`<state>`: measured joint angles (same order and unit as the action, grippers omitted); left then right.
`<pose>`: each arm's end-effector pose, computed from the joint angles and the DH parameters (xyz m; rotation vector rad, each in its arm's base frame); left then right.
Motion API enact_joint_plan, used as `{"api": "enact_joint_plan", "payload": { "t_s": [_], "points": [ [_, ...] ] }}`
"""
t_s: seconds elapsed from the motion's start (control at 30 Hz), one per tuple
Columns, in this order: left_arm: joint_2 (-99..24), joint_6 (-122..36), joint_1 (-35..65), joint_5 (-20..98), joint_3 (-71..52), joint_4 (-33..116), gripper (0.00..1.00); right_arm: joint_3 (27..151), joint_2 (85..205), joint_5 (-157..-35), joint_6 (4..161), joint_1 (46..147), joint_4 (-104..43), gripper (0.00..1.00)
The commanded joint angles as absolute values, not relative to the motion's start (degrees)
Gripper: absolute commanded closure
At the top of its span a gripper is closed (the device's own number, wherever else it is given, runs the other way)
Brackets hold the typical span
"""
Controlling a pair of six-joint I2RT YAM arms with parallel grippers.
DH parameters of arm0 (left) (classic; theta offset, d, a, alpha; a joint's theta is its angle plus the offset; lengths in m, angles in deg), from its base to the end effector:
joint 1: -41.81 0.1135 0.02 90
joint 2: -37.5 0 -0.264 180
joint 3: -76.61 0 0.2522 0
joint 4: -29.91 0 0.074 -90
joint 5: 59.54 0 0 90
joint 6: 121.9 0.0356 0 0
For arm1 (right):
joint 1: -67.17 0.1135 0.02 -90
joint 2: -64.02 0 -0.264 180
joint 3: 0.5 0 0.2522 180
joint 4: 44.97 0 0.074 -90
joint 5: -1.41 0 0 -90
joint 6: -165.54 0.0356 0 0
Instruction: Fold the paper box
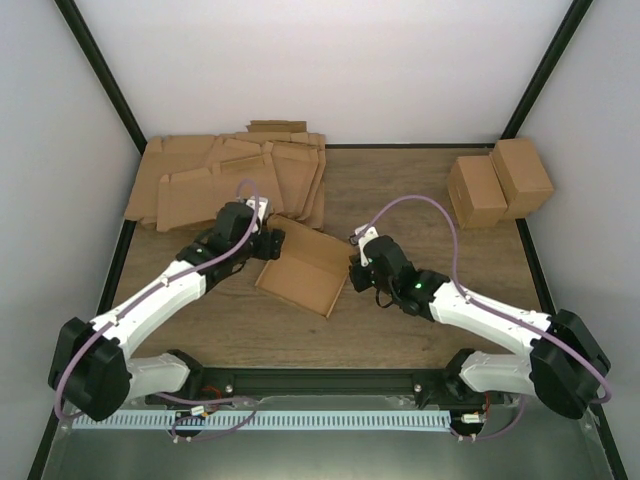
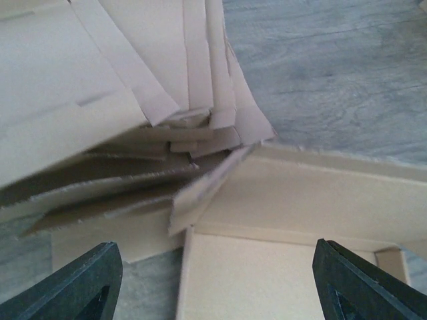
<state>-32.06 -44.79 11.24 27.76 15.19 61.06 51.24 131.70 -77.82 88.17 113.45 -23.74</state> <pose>0.2267 -0.1319 0.2558 0.3252 2.2564 -0.3500 0.1770 0.1754 0.2226 -0.5450 2.1626 0.3613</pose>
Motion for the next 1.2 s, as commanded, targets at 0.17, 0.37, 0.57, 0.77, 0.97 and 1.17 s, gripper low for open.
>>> {"api": "enact_joint_plan", "payload": {
  "t_s": [0.17,0.37,0.57,0.77,0.97,1.17],
  "points": [
    [-36.32,-37.07,17.14,31.28,12.01,56.88,0.17,54.70,132.35,-78.30,86.69,113.93,-23.46,0.93],
    [-38.12,-37.00,18.73,38.78,12.77,52.26,0.20,55.94,133.76,-77.50,87.22,113.93,-22.31,0.93],
    [-42.55,-35.07,18.70,43.92,11.27,49.57,0.37,58.53,136.46,-75.34,88.05,113.84,-20.53,0.93],
    [-43.64,-38.08,18.56,40.56,9.68,52.53,0.73,61.42,139.10,-72.73,89.51,113.73,-18.26,0.94],
    [-41.57,-40.91,17.15,37.04,11.15,54.75,0.73,63.38,140.74,-73.31,90.78,113.52,-17.83,0.94],
    [-41.03,-42.53,15.83,35.50,10.47,56.44,0.96,65.57,142.31,-72.59,92.19,113.51,-16.67,0.94]
  ]
}}
